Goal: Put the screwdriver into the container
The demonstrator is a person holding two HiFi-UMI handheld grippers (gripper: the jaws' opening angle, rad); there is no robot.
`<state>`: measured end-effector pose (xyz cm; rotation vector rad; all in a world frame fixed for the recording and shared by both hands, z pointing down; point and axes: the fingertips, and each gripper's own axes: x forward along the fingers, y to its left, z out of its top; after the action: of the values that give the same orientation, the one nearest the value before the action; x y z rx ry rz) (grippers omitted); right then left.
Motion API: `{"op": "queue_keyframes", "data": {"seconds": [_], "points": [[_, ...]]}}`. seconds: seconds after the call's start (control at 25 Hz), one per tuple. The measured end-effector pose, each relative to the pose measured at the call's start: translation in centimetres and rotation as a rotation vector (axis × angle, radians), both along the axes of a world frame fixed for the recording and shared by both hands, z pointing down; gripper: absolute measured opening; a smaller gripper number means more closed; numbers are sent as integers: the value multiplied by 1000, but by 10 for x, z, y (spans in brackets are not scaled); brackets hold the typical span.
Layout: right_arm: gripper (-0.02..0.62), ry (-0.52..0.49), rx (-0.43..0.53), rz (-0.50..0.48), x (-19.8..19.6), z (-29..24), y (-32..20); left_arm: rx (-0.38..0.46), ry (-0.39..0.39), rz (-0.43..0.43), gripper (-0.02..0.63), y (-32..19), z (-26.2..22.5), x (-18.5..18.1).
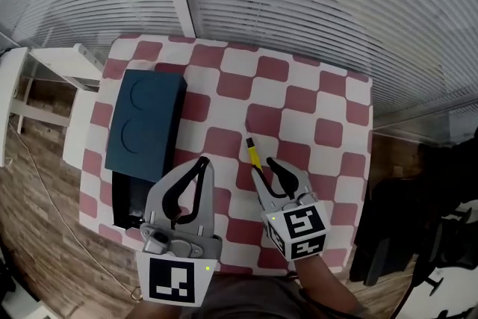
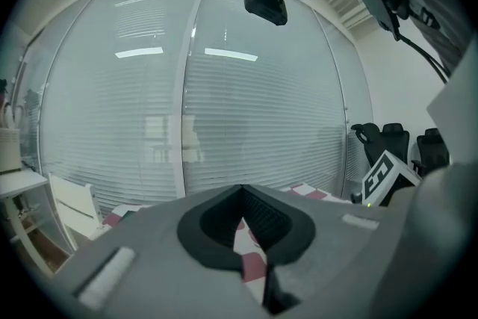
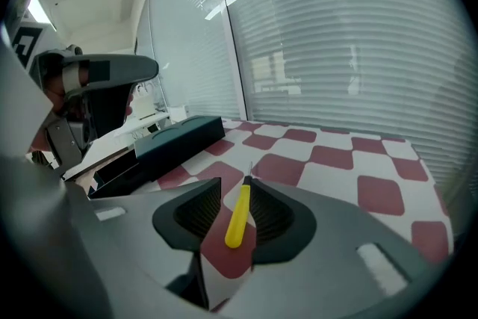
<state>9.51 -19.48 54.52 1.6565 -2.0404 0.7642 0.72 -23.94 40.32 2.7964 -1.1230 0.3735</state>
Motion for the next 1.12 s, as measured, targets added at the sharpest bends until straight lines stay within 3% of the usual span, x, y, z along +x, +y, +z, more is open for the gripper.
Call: {"op": "queue_keyframes", "data": {"seconds": [0.24,0.56,0.68,0.96,1.12], "points": [[155,15,-109,21,-2,39,12,-37,-15,20,0,-9,22,2],[146,85,-149,19,-2,48,13,-54,-11,28,0,-15,31,3],[107,97,-176,22,-1,51,12,-56,-7,22,0,-16,30,1],[98,77,-176,36,3,52,13,-32,-11,7,0,-9,19,-6],[97,59,-124,36,2,41,9,-4,-21,-16,0,-2,8,-12]]}}
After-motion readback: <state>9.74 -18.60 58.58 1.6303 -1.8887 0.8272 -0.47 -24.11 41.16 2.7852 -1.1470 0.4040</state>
